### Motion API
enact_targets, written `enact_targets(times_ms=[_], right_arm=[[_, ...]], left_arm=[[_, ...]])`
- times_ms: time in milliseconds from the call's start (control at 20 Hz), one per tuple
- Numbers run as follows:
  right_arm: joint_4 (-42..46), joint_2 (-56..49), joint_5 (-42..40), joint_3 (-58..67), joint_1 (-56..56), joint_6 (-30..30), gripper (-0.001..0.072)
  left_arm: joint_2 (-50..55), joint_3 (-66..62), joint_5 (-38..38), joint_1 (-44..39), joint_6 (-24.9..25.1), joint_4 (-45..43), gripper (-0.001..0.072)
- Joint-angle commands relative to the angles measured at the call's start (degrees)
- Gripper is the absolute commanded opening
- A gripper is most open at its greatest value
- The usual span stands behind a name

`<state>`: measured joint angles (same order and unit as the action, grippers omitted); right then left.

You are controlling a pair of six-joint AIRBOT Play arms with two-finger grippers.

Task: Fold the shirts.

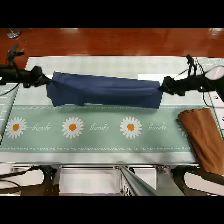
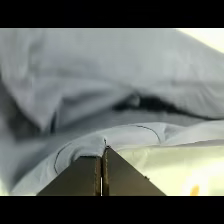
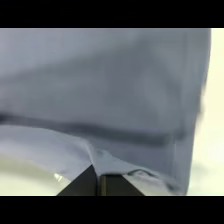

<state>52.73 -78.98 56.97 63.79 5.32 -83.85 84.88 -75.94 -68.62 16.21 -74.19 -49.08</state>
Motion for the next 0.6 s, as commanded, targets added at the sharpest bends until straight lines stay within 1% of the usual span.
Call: enact_targets(times_ms=[0,100,250,300,350,400,500,550], right_arm=[[0.0,-9.2,-0.6,9.7,-0.3,-0.7,0.0029],[-1.1,-12.9,-1.2,12.3,-0.3,-1.1,0.0029],[-2.0,-16.9,-2.1,14.0,-0.3,-2.2,0.0029],[-2.4,-17.9,-1.9,14.0,-0.3,-2.2,0.0080],[-2.8,-18.8,-1.0,14.0,-0.5,-1.8,0.0419],[-2.6,-19.1,0.3,14.1,0.2,-0.3,0.0629],[-1.9,-18.2,4.9,15.2,4.4,0.1,0.0626],[0.1,-17.3,6.9,15.2,7.3,-0.1,0.0626]], left_arm=[[11.0,-13.4,-0.5,-3.3,-4.1,-2.9,0.0021],[15.6,-18.4,-2.4,-5.0,-4.1,-6.1,0.0021],[19.6,-21.3,-2.1,-6.3,-5.2,-7.5,0.0021],[20.5,-21.6,-2.1,-6.7,-5.3,-7.0,0.0076],[21.2,-21.6,-2.9,-7.0,-6.3,-6.0,0.0411],[21.4,-21.9,-4.2,-6.9,-5.8,-6.8,0.0696],[21.4,-25.2,-9.5,-5.0,-6.0,-13.9,0.0703],[21.2,-27.1,-12.7,-3.3,-8.3,-18.4,0.0702]])
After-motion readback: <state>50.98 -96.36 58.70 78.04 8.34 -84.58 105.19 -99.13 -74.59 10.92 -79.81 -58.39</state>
